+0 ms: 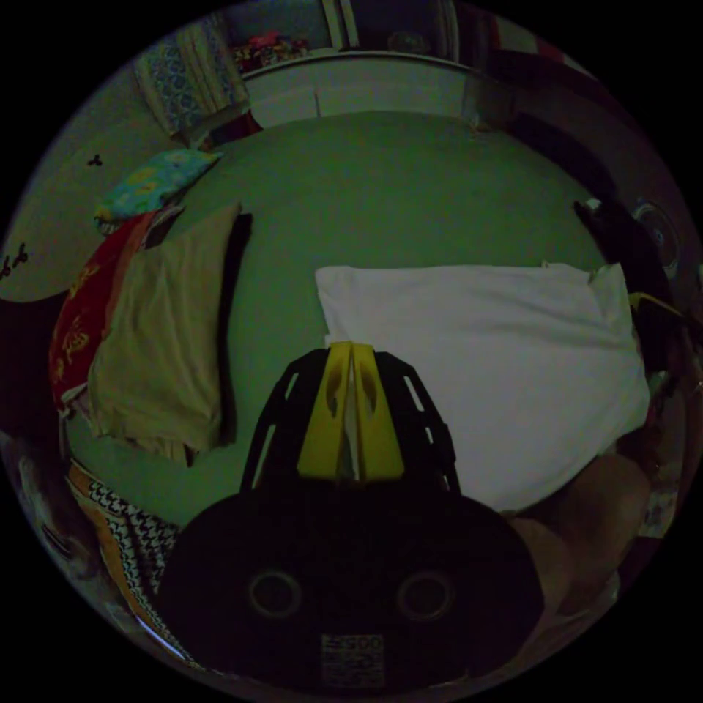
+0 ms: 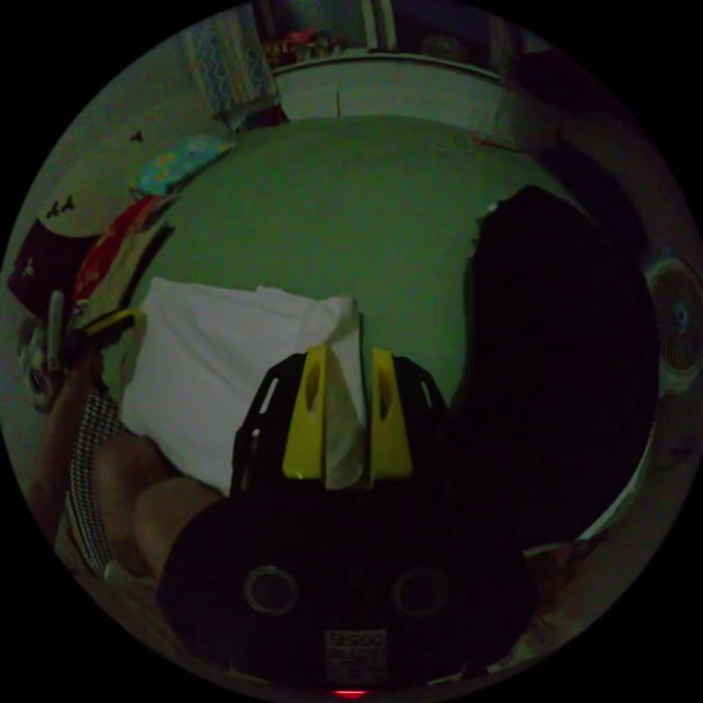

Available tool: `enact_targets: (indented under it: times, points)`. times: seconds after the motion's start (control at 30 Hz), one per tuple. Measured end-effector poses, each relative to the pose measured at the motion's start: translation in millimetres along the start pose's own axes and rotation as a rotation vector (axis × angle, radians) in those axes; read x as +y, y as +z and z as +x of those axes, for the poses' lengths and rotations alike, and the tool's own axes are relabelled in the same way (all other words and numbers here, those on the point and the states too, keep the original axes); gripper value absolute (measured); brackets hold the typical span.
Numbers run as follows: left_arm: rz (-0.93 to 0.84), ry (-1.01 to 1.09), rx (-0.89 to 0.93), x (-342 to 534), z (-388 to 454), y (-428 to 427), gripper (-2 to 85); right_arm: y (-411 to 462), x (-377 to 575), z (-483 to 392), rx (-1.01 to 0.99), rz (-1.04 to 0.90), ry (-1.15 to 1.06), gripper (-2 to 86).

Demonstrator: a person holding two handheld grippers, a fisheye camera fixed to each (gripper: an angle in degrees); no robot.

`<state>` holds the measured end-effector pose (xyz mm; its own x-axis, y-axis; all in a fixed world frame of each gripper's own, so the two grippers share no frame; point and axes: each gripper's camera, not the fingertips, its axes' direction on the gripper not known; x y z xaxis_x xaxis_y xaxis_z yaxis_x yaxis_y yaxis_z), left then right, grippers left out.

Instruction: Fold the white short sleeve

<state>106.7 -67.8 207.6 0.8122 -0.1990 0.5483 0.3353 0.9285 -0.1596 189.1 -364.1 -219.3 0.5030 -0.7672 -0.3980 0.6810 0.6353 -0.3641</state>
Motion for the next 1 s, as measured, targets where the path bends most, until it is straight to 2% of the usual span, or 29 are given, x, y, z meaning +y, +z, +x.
enact_targets:
  times: [0.07, 0.13, 0.23, 0.33, 0.43, 0.47, 0.53, 0.63, 0.77, 1.0]
  points:
    - [0.016, 0.007, 0.006, -4, 3, -3, -0.4, 0, -6, -10, 0.059, 0.015, -0.068, -0.2]
    - [0.027, 0.020, -0.014, -10, 5, -5, -0.4, -10, -9, -13, 0.117, 0.060, -0.086, -1.0]
    - [-0.010, -0.015, -0.057, -16, 1, 1, -0.4, -25, -12, 1, 0.131, 0.100, -0.008, -1.3]
    - [-0.060, -0.045, -0.130, -15, -7, 9, -0.4, -14, -10, 30, 0.052, 0.040, 0.125, -1.4]
    - [-0.047, -0.092, -0.069, -10, -15, 6, -0.4, 8, 1, 56, -0.066, -0.092, 0.220, -1.4]
    - [-0.047, -0.103, -0.056, -8, -16, 4, -0.4, 4, 8, 63, -0.086, -0.069, 0.228, -1.4]
    - [-0.039, -0.146, -0.020, -3, -24, -5, -0.3, -13, 23, 68, -0.124, 0.008, 0.218, -0.9]
    - [0.003, -0.152, -0.035, 8, -31, -24, -0.3, -45, 56, 68, -0.064, 0.086, 0.143, -0.7]
    - [0.054, -0.153, -0.098, 31, -32, -51, -0.2, -73, 125, 53, -0.134, 0.106, 0.008, 3.0]
    - [0.031, -0.040, 0.106, 121, -5, -86, 1.1, -65, 222, 27, -0.113, 0.090, -0.058, 10.9]
